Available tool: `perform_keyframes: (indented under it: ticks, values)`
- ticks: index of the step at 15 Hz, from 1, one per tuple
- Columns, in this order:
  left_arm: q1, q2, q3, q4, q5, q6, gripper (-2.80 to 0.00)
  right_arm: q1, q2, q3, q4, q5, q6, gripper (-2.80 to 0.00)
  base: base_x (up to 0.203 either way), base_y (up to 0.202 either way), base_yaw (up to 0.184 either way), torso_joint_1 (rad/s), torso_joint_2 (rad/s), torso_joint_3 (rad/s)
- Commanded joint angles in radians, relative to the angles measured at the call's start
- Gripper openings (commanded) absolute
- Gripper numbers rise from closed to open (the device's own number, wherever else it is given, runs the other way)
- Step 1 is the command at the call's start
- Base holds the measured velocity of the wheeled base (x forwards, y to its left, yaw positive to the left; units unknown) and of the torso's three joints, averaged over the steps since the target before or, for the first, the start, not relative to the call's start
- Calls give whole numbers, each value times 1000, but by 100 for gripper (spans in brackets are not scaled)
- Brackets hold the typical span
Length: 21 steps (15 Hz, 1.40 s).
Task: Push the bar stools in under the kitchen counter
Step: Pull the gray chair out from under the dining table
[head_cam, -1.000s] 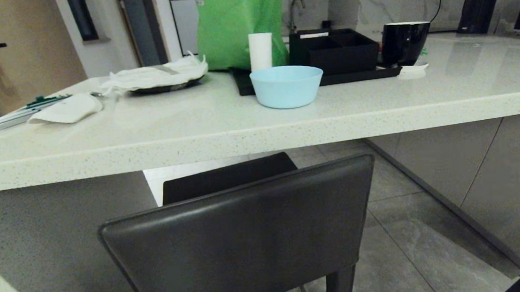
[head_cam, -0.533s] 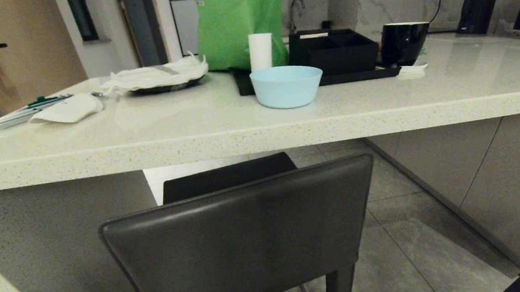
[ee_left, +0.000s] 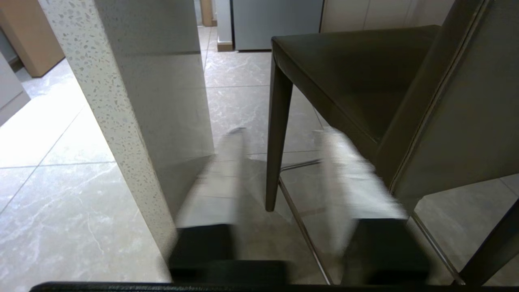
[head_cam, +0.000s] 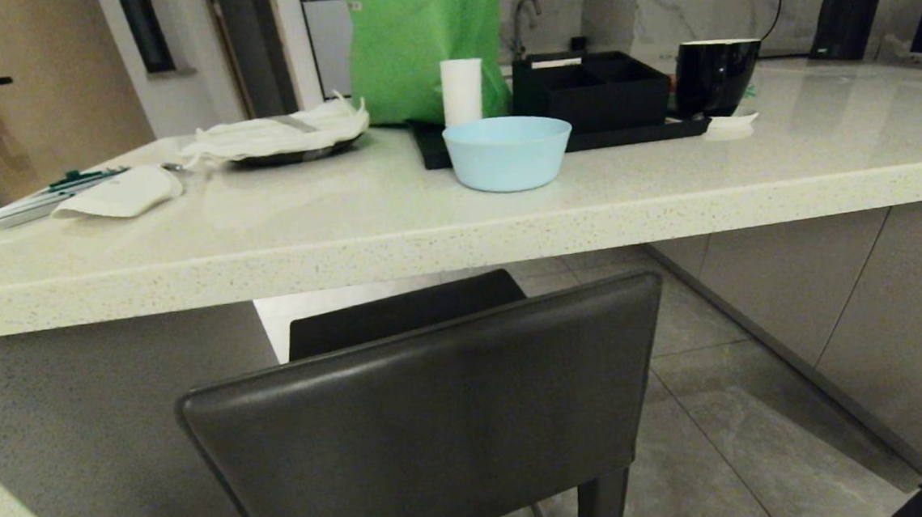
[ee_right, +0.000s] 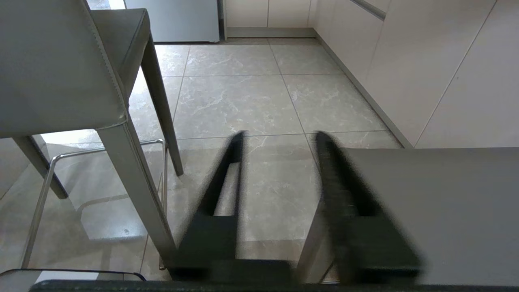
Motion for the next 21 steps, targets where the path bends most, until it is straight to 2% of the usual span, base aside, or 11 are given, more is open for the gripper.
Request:
perform_keyframes:
  ticks: [1, 4, 8, 9, 11, 13, 14, 16, 17, 21]
  values:
    - [0, 0, 2, 0, -1, 0, 0, 1, 1, 0, 0, 1, -1, 0, 0, 0, 0, 0, 0, 0]
    - [0, 0, 0, 1, -4, 4, 0, 1, 1, 0, -3, -1, 3, 0, 0, 0, 0, 0, 0, 0]
    - [2, 0, 0, -1, -41, 104, 0, -1, 8, -21, 18, 21, -25, 0, 0, 0, 0, 0, 0, 0]
    - [2, 0, -7, -4, -46, 109, 0, -1, 13, -39, 32, 28, -23, 0, 0, 0, 0, 0, 0, 0]
    - [3, 22, -126, 29, -126, 46, 0, 0, 61, -117, 46, 91, 28, 0, 0, 0, 0, 0, 0, 0]
    - [-7, 153, -256, 46, -200, 5, 0, 2, 199, -169, 20, 157, 49, 0, 0, 0, 0, 0, 0, 0]
    - [-39, 240, -269, 15, -235, -9, 0, 3, 277, -180, -28, 203, 54, 0, 0, 0, 0, 0, 0, 0]
    - [-197, 364, -283, -61, -279, -28, 0, 9, 440, -190, -138, 280, 57, 0, 0, 0, 0, 0, 0, 0]
    - [-254, 434, -287, -86, -302, -36, 0, 17, 529, -195, -193, 320, 58, 0, 0, 0, 0, 0, 0, 0]
    - [-305, 609, -266, -212, -471, -77, 0, 40, 911, -210, -488, 498, 53, 0, 0, 0, 0, 0, 0, 0]
